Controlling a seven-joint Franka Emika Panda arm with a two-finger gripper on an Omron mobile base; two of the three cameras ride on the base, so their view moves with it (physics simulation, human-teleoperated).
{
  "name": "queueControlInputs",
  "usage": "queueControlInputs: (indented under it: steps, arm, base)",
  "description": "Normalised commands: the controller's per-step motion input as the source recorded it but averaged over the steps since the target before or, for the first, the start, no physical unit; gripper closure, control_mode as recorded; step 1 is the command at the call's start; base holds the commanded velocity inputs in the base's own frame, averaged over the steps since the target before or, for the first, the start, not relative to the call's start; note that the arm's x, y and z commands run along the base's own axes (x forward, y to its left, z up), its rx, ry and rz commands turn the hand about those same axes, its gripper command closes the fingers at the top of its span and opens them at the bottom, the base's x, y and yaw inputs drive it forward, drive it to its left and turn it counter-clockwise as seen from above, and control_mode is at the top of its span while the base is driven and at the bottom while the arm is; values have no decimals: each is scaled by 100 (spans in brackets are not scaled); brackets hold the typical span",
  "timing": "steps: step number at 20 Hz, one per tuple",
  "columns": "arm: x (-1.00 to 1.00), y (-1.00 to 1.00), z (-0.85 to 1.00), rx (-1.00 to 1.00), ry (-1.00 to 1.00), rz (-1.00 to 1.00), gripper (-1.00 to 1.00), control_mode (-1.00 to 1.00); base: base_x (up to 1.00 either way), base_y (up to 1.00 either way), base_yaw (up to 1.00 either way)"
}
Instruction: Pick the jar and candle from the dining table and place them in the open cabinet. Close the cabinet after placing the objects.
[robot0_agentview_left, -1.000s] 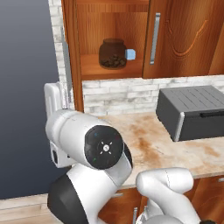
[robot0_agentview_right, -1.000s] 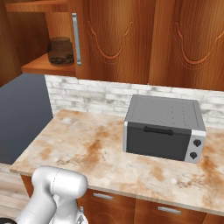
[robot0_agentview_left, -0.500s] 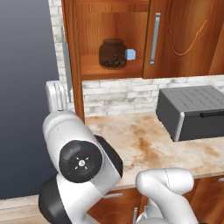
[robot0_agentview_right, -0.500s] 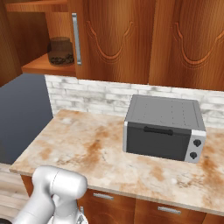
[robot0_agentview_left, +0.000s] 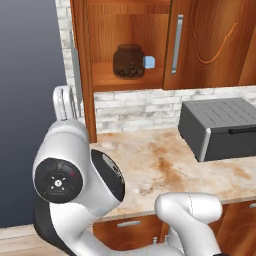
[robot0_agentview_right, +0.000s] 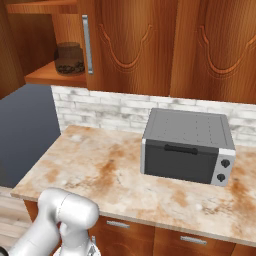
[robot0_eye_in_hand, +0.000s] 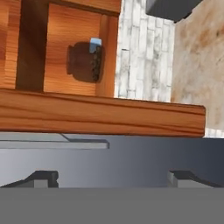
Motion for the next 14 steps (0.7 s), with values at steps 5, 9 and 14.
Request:
queueControlInputs:
  steps: [5, 9, 14]
  arm:
    - [11, -12, 0, 1, 0, -24, -100, -100]
    - [4, -17, 0, 4, 0, -22, -100, -100]
    - [-1, -23, 0, 9, -1, -15, -100, -100]
  base:
    - [0, 0, 0]
    - [0, 0, 0]
    - [0, 0, 0]
